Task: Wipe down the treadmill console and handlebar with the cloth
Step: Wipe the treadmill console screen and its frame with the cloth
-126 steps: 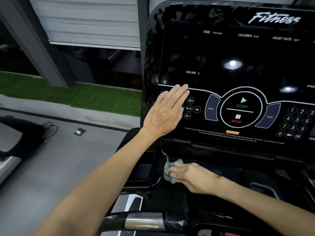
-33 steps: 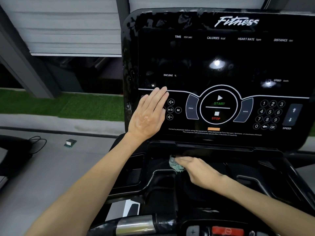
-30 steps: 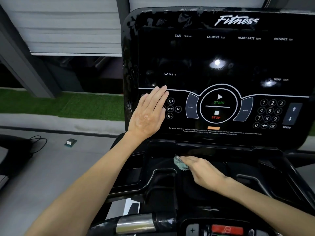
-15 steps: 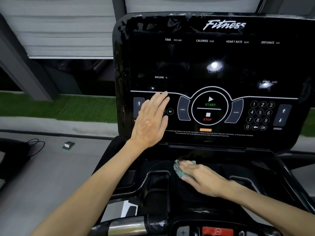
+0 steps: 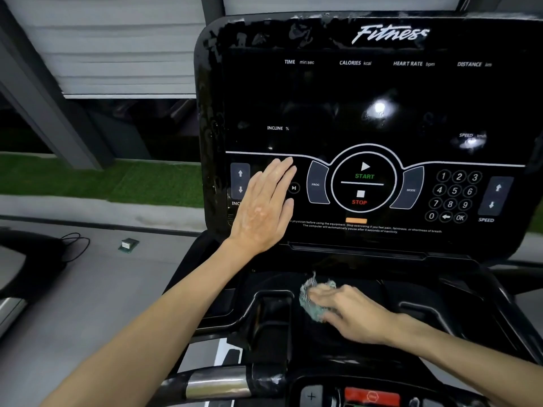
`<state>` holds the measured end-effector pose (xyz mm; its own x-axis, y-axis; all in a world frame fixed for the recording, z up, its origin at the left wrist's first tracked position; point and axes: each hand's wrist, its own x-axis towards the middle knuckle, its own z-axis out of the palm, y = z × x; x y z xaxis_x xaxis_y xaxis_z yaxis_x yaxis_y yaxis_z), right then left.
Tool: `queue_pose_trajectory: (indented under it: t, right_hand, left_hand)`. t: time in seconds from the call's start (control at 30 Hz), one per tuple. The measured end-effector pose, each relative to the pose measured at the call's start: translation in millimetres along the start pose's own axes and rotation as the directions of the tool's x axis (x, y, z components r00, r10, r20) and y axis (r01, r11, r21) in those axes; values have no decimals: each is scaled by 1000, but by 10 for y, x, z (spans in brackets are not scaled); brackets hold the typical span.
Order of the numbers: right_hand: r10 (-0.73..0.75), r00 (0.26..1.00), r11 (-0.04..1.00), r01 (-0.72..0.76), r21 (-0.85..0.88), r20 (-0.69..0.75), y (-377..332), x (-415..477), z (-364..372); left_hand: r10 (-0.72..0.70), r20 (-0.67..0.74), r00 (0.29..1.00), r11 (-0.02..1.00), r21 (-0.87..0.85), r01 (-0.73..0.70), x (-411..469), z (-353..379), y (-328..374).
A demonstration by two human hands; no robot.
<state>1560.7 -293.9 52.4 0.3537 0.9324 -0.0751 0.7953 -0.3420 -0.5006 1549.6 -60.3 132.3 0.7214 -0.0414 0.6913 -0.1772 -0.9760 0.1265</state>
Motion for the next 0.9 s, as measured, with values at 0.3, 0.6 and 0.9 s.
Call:
queue_pose_trajectory:
  t: [0.3, 0.6, 0.9]
  right_hand:
    - [45, 998, 996, -40, -84, 53, 114, 103, -44]
    - [25, 982, 1000, -28, 14, 187, -66, -73, -108]
    - [234, 972, 933, -227, 280, 10, -181, 59, -215]
  left_hand:
    - [1, 3, 1000, 1000, 5, -1, -7, -2, -4]
    - [13, -17, 1000, 1000, 9, -13, -4, 0, -2]
    - [10, 0, 1000, 1000, 18, -10, -4, -4, -16]
